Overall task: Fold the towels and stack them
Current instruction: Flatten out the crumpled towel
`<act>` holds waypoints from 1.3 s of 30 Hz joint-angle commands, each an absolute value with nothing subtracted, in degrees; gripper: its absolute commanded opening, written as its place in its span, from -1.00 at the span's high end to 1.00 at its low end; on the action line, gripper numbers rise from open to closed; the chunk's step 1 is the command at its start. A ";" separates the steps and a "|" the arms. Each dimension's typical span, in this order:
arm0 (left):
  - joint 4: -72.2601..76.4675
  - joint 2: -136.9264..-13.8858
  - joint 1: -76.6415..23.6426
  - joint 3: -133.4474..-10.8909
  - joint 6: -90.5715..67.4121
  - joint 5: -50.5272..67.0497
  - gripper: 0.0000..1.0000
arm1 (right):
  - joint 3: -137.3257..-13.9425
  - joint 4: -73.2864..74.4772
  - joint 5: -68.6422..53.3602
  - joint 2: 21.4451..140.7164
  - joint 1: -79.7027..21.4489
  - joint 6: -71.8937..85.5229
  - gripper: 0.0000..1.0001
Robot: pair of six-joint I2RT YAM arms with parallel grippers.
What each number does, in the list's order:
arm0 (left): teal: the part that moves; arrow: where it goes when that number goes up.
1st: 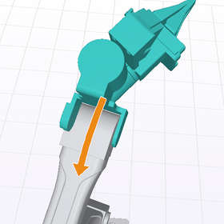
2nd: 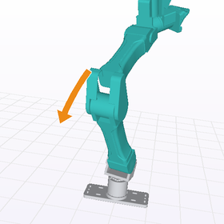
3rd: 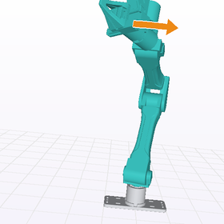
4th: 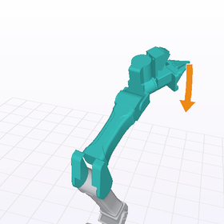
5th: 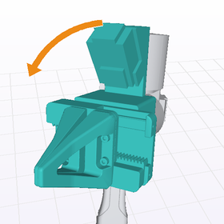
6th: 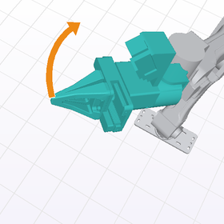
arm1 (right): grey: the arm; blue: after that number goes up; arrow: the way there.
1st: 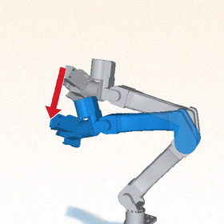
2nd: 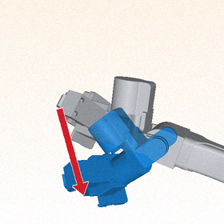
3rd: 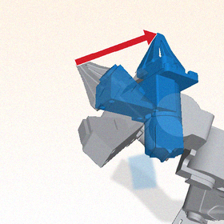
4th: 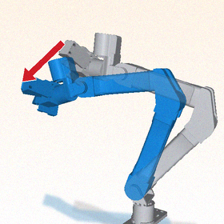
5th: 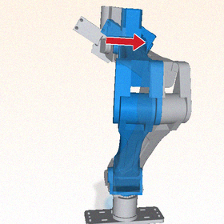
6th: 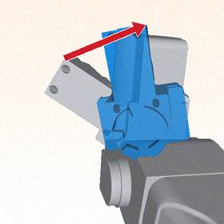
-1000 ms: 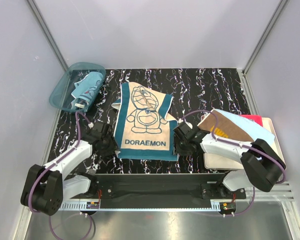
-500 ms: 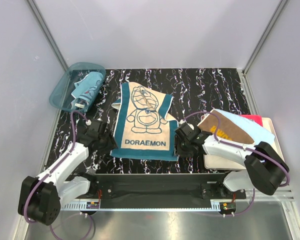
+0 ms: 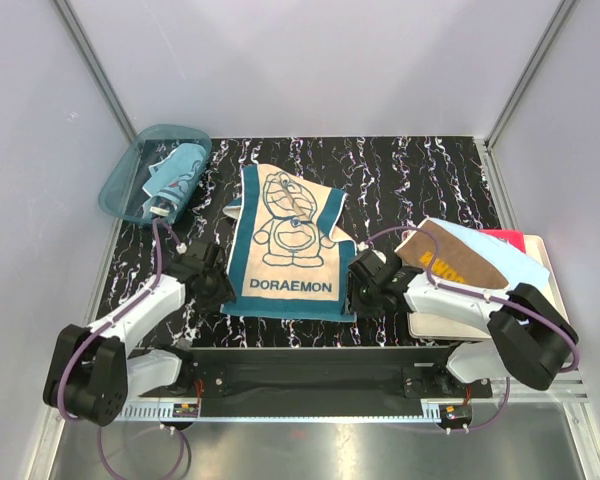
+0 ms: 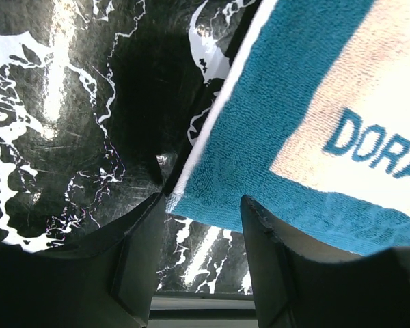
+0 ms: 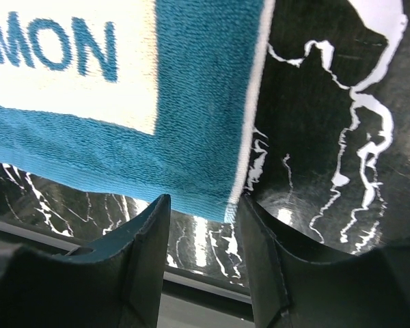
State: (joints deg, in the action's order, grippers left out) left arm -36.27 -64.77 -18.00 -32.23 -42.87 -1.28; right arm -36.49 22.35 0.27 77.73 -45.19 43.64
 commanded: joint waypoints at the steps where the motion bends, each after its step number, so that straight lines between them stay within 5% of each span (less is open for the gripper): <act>1: -33.67 -66.44 -17.67 -31.91 -42.10 -1.59 -0.05 | -35.16 20.40 0.09 79.36 -46.23 45.26 -0.04; 7: -32.43 -67.41 -17.75 -30.68 -42.28 -1.32 0.06 | -34.19 16.71 0.53 83.14 -46.49 46.05 0.08; 10: -31.73 -68.20 -17.67 -30.59 -41.92 -1.06 0.31 | -34.45 16.35 0.79 83.76 -46.49 45.70 0.24; 15: -30.50 -68.99 -17.75 -31.02 -40.70 -0.35 0.98 | -35.42 18.72 3.86 81.83 -46.49 45.00 0.59; 23: -31.64 -66.80 -17.67 -35.24 -37.01 2.90 1.00 | -39.11 24.60 7.29 77.26 -46.49 43.07 1.00; 39: -36.12 -61.79 -17.84 -60.87 -24.79 6.07 1.00 | -65.37 37.18 22.58 68.29 -45.88 31.21 1.00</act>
